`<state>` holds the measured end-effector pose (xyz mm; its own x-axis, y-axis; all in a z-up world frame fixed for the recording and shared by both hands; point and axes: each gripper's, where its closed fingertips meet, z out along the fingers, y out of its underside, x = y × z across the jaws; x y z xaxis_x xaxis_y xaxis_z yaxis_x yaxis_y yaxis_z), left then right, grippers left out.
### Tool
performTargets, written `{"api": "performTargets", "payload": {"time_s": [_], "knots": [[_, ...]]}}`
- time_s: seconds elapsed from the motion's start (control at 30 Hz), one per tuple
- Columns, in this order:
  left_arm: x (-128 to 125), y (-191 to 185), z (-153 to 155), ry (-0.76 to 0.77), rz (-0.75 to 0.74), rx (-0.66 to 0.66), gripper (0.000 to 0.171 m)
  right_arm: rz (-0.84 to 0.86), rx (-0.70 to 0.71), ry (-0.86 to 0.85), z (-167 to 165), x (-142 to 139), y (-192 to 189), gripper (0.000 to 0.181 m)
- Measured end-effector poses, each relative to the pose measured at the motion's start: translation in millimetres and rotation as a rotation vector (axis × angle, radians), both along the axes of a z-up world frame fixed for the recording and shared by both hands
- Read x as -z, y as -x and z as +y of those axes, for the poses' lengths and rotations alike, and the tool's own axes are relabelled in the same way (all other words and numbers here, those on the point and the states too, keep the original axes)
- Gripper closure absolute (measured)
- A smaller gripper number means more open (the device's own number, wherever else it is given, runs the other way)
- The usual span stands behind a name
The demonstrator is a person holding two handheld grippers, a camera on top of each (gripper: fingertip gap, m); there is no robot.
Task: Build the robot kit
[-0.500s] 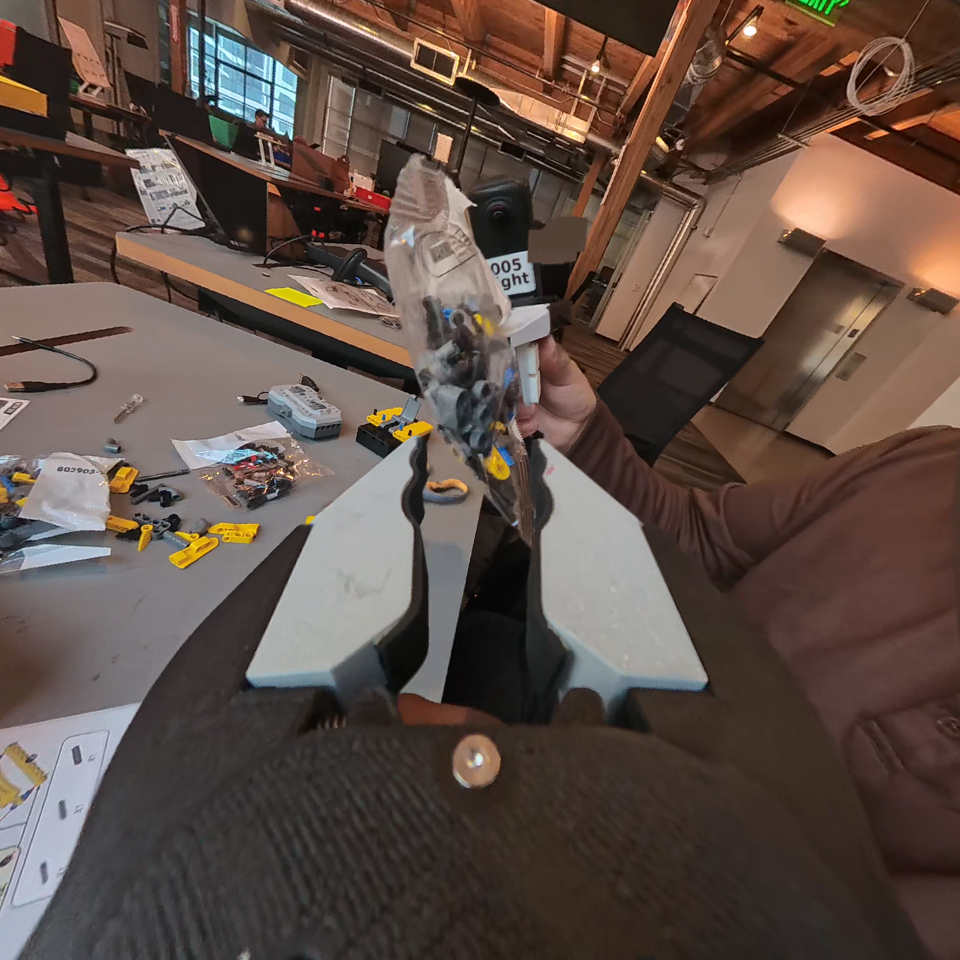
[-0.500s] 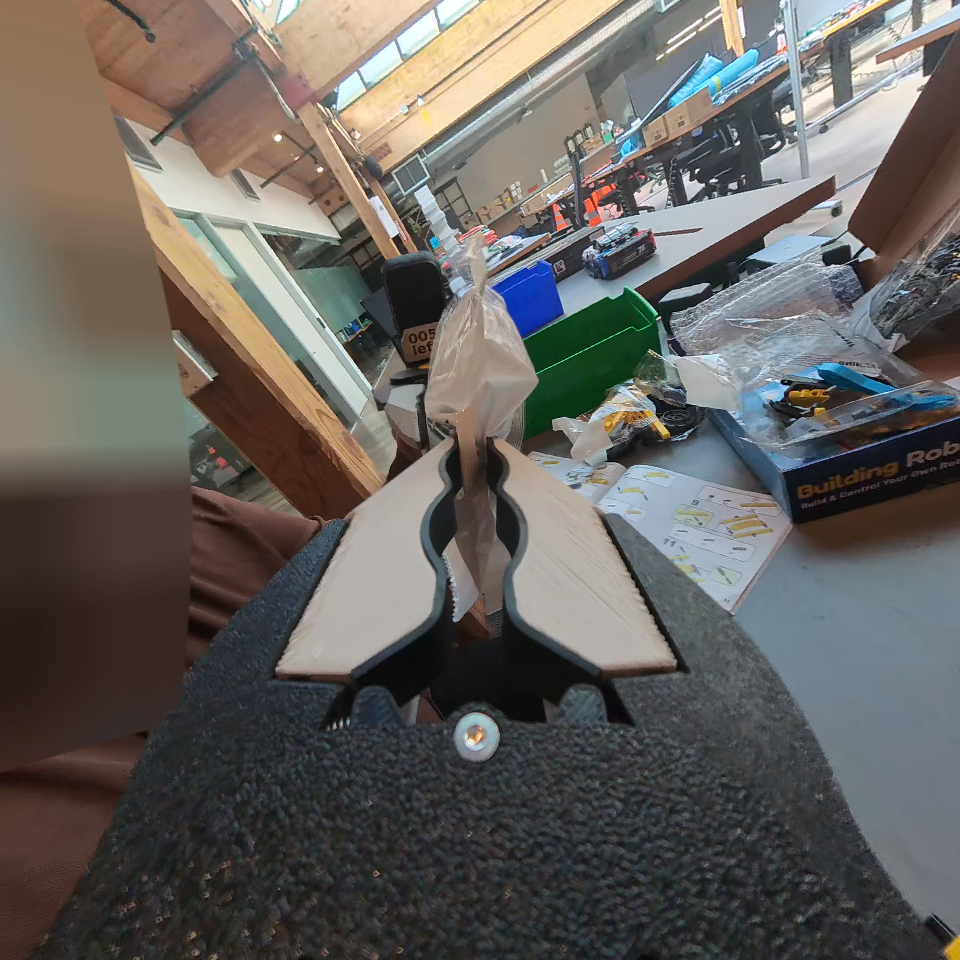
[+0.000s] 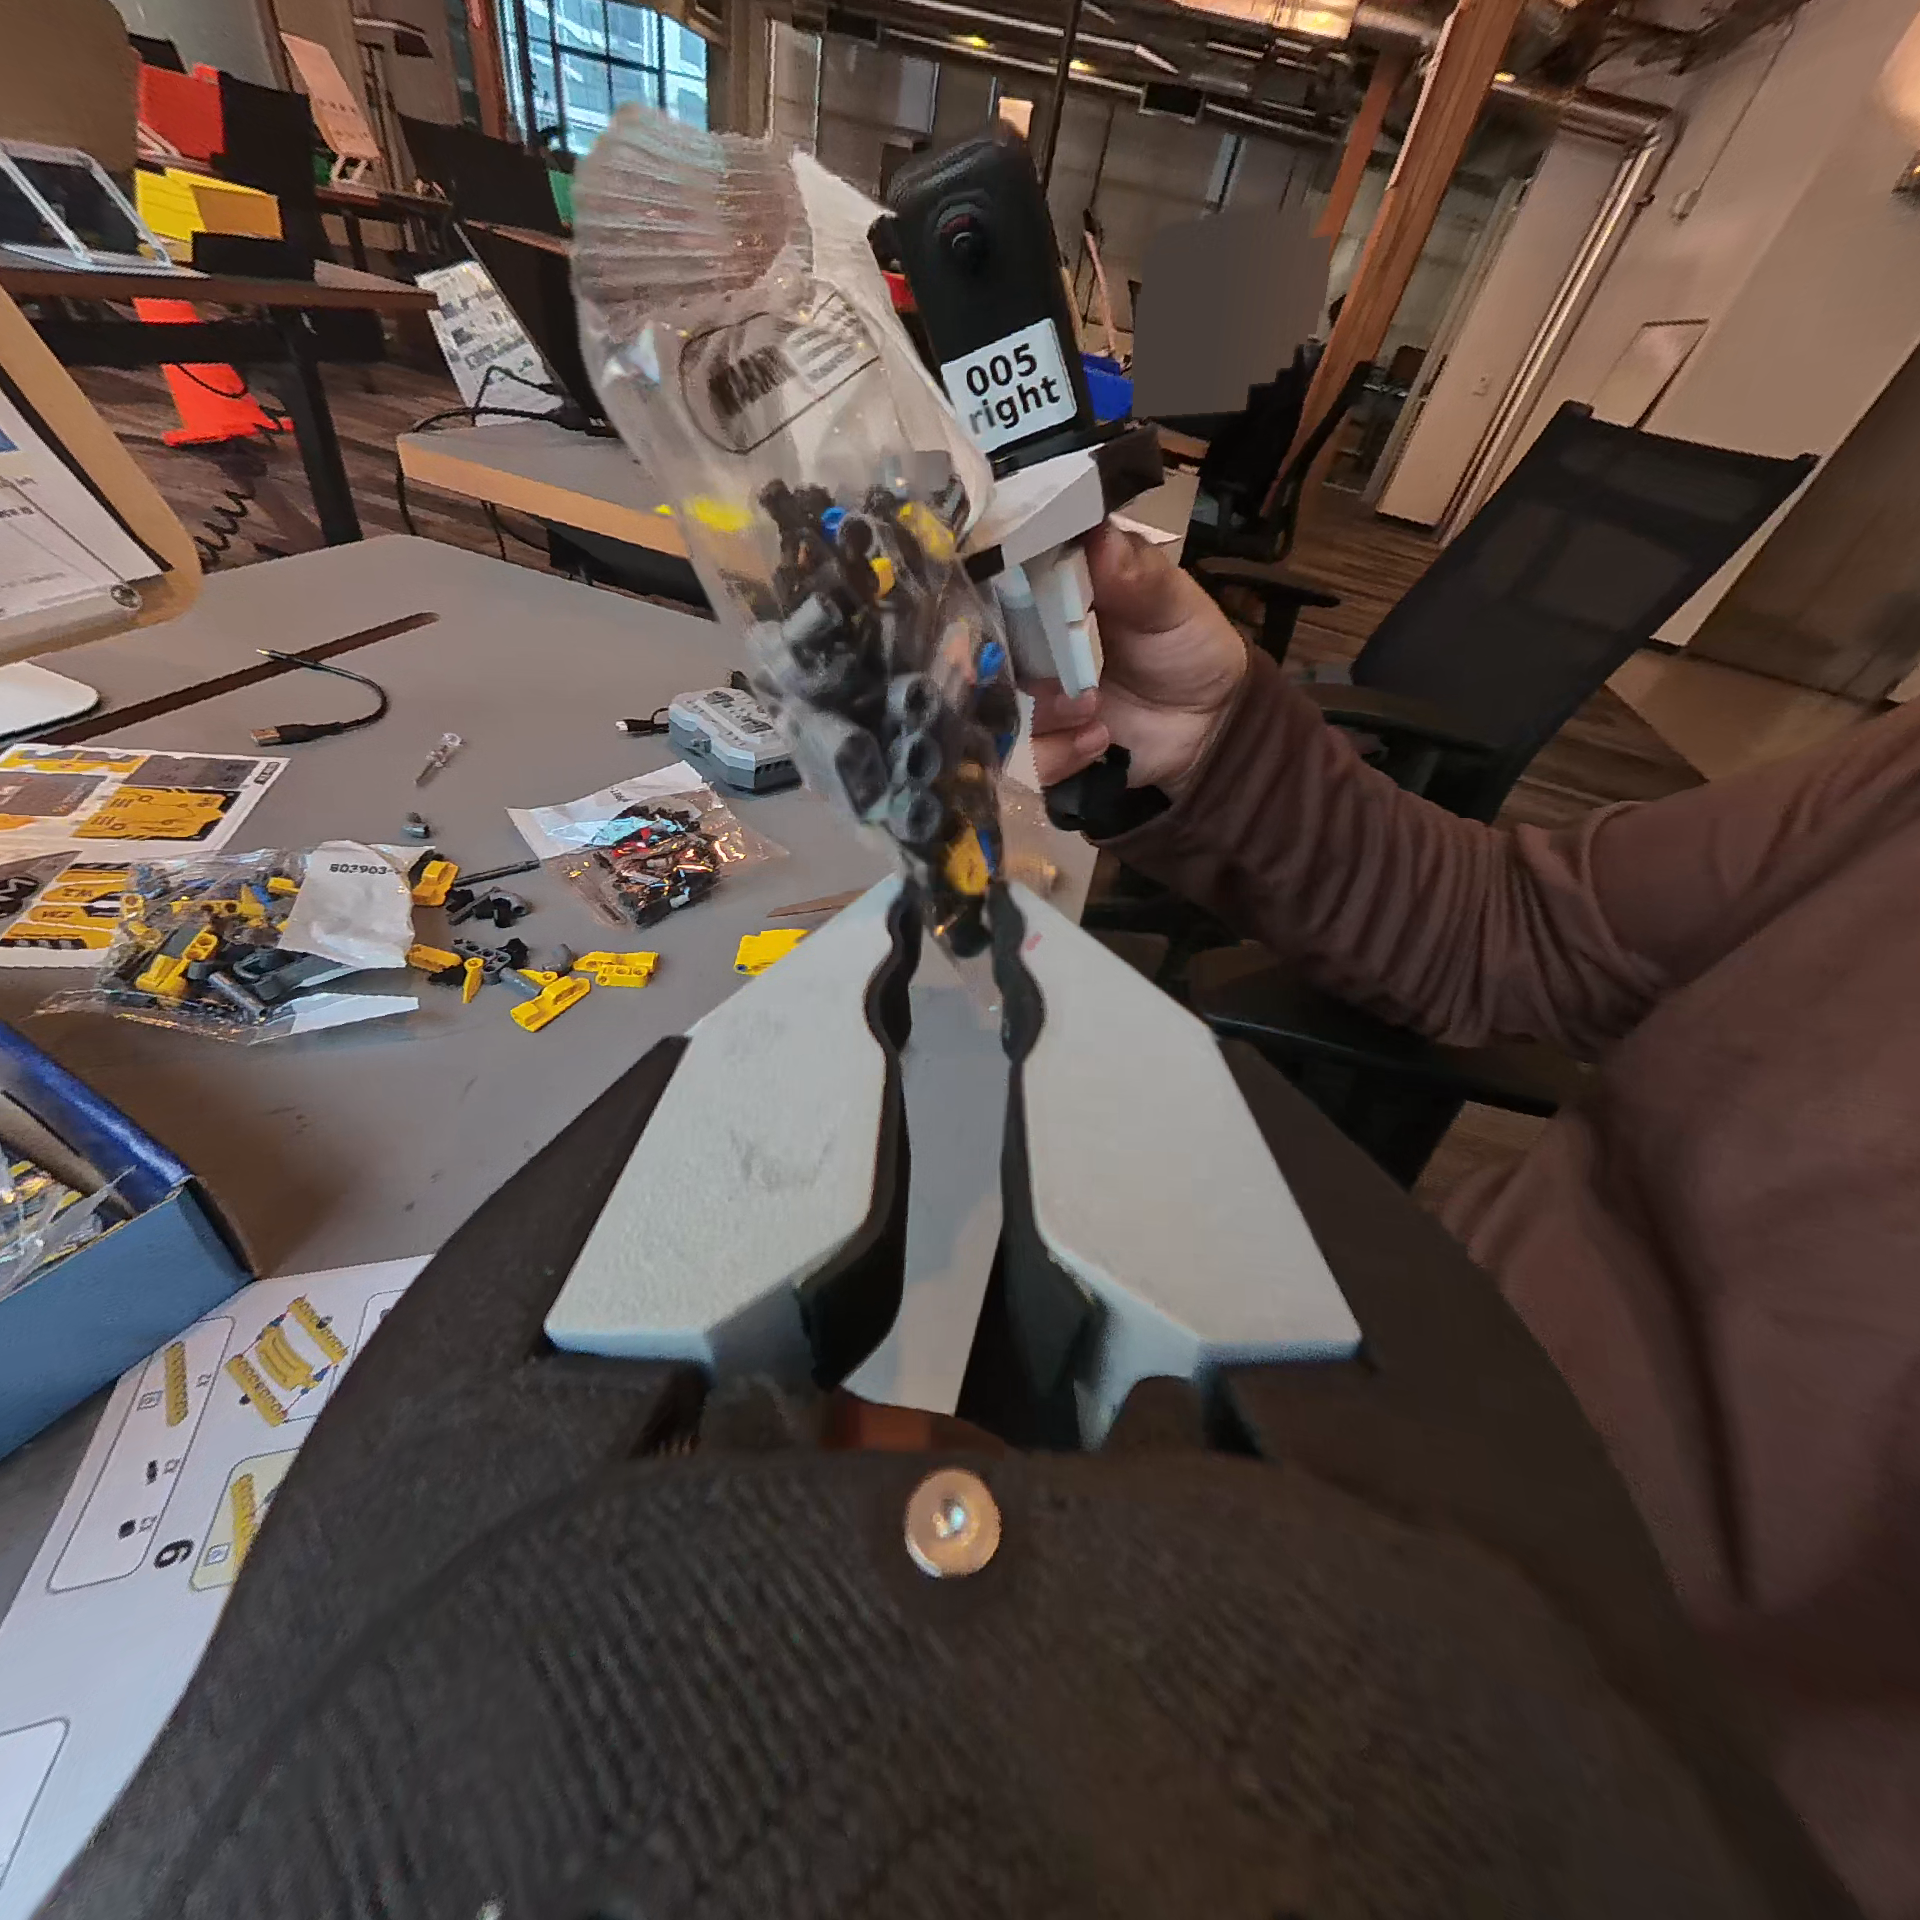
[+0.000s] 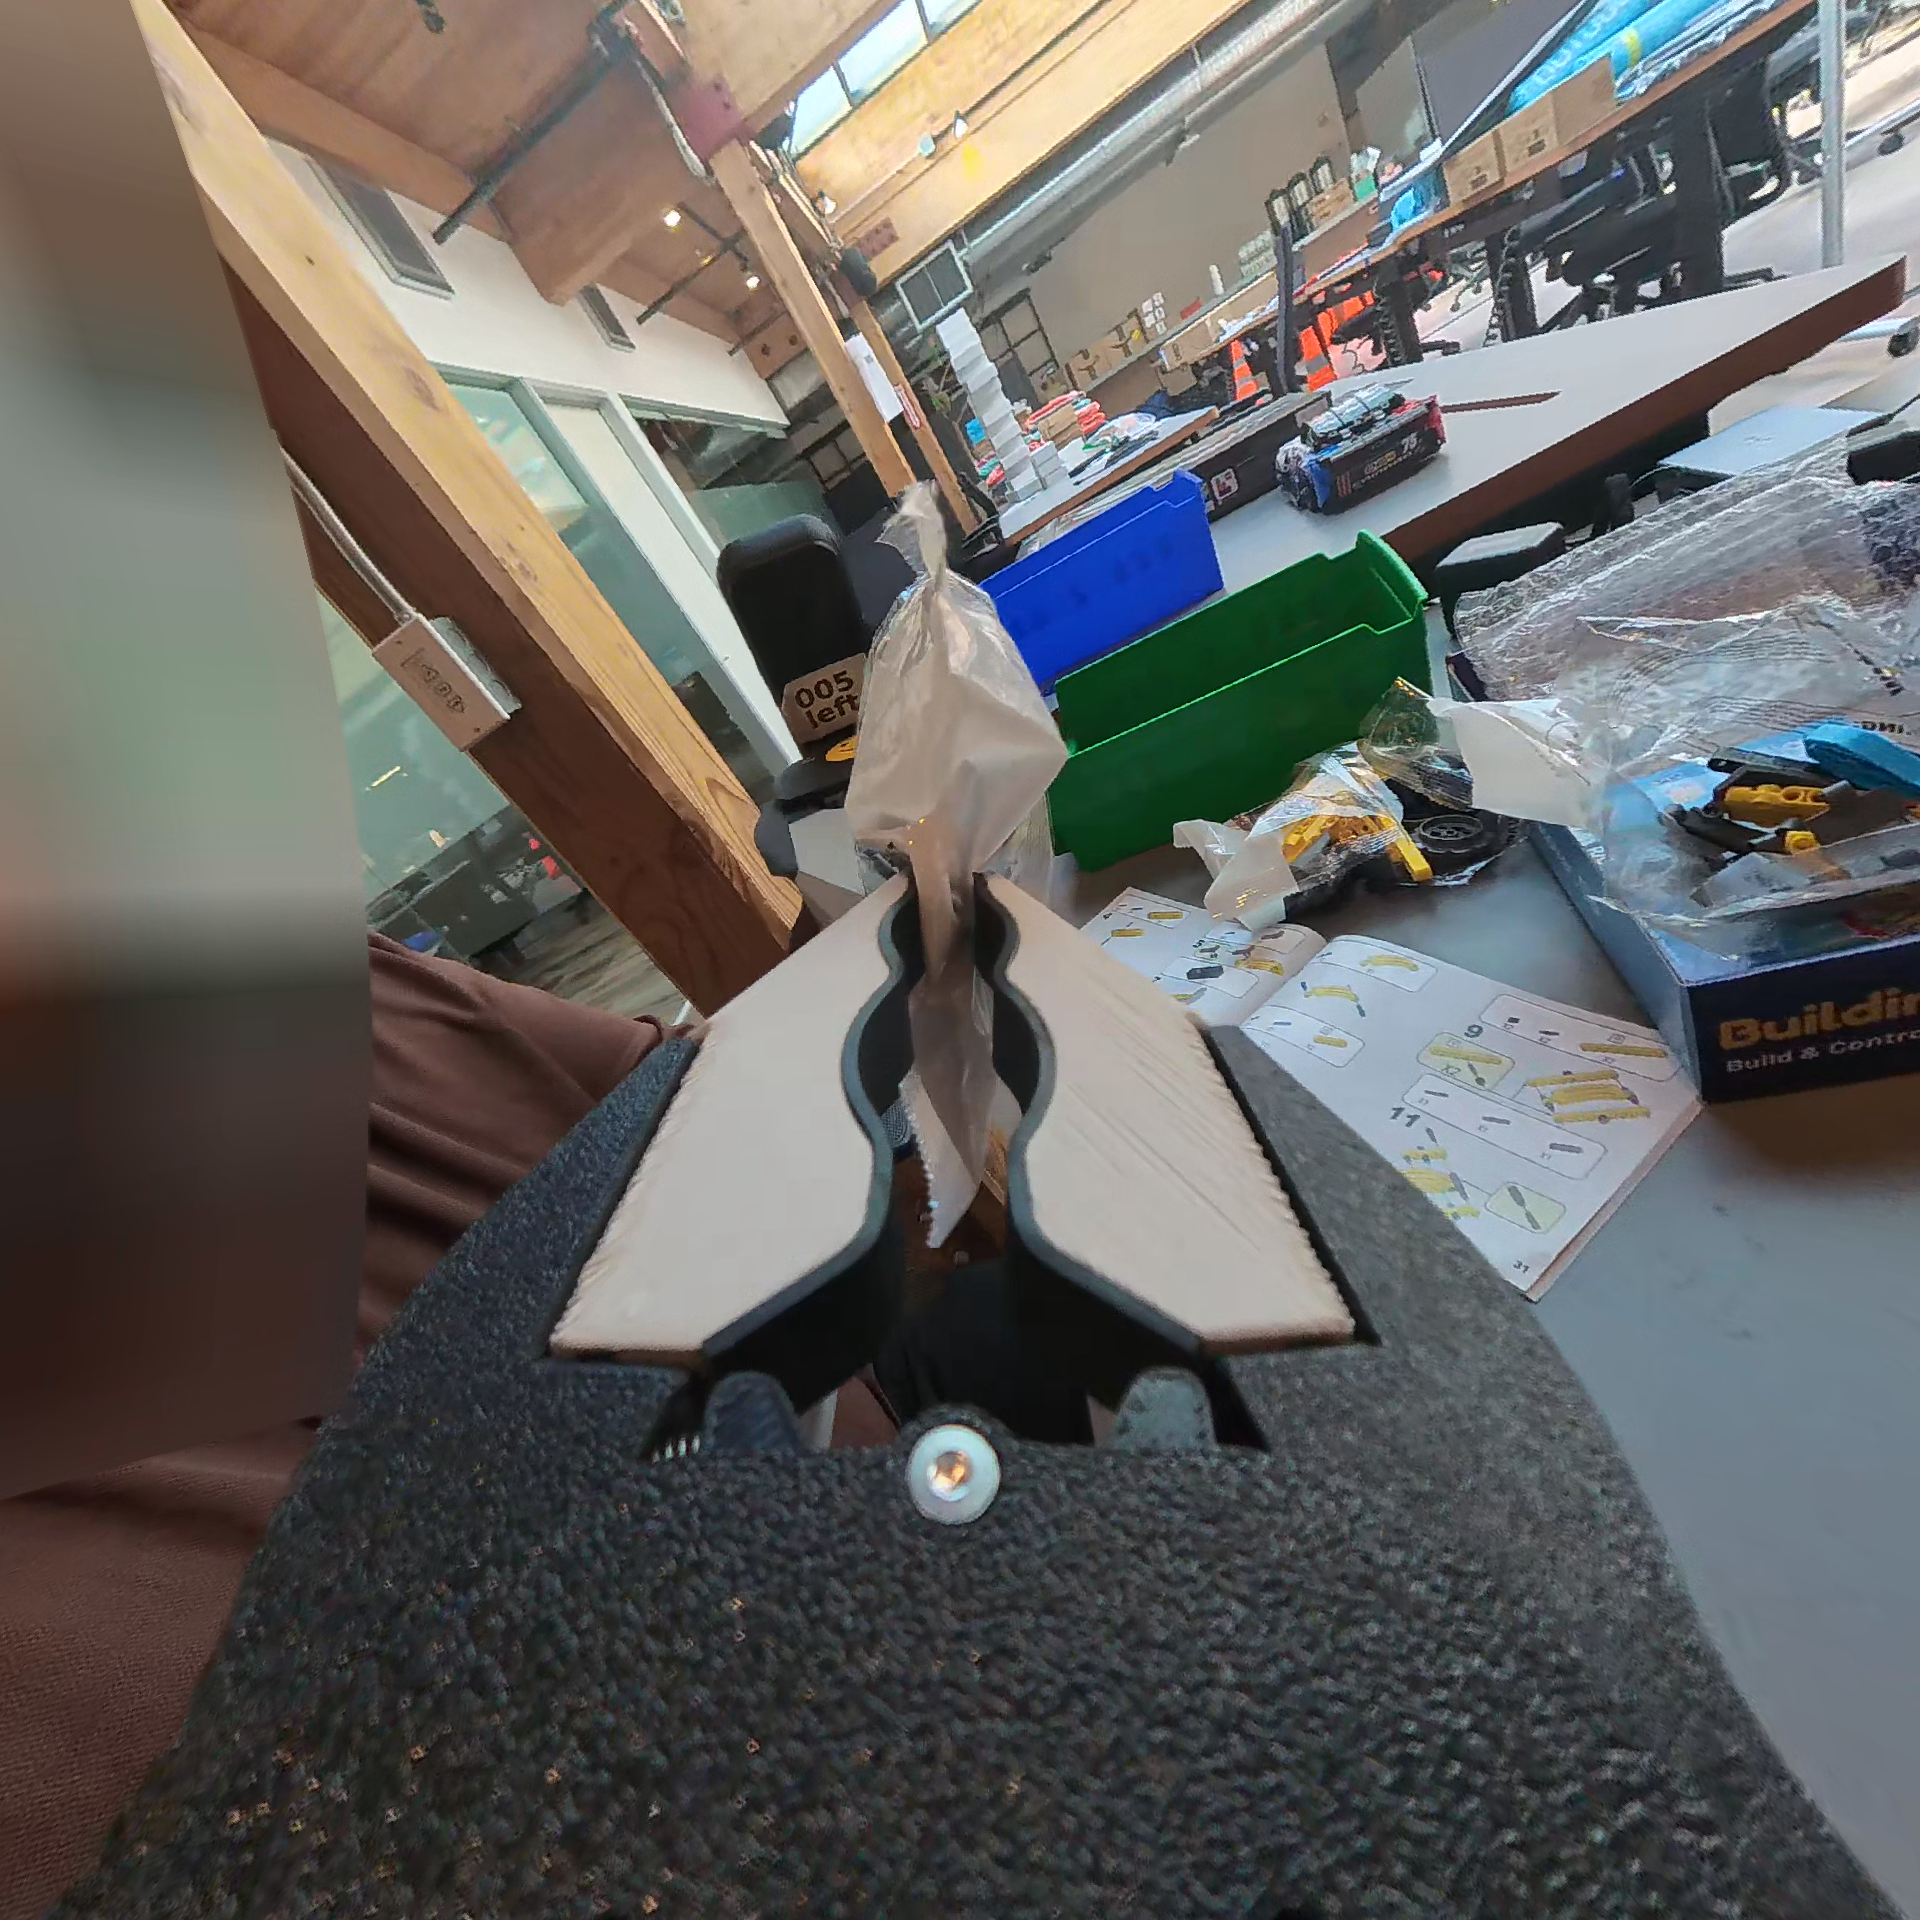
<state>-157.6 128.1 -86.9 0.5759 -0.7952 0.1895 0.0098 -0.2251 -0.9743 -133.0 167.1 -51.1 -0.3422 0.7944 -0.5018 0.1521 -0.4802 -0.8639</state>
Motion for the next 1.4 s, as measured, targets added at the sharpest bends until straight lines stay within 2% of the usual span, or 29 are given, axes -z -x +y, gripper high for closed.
{"api": "performTargets", "payload": {"time_s": [0.07,0.4,0.63,0.8,0.97,1.1,1.17,1.27,1.4], "knots": [[3,1,3,-0.016,0.032,-0.022,0.166,-0.006,0.003,-0.007,1,2,1,0.174],[10,-2,9,-0.037,0.084,-0.024,0.167,-0.011,0.030,-0.134,-2,3,-6,0.174],[15,0,17,-0.129,0.228,-0.107,0.167,0.017,0.054,-0.390,-5,7,-11,0.173],[38,12,32,-0.100,0.327,-0.183,0.166,0.031,0.128,-0.767,-3,25,-7,0.174],[47,16,37,-0.100,0.386,-0.209,0.166,-0.001,0.131,-0.810,-2,34,-4,0.173],[49,24,45,-0.065,0.362,-0.258,0.154,-0.013,0.193,-0.867,8,36,-2,0.173],[48,32,51,-0.039,0.331,-0.303,0.140,-0.042,0.310,-0.920,25,35,0,0.174],[47,44,59,0.011,0.263,-0.363,0.130,-0.072,0.506,-0.919,50,36,6,0.174],[32,44,62,-0.033,0.177,-0.400,0.121,-0.139,0.498,-1.005,40,58,24,0.174]]}}
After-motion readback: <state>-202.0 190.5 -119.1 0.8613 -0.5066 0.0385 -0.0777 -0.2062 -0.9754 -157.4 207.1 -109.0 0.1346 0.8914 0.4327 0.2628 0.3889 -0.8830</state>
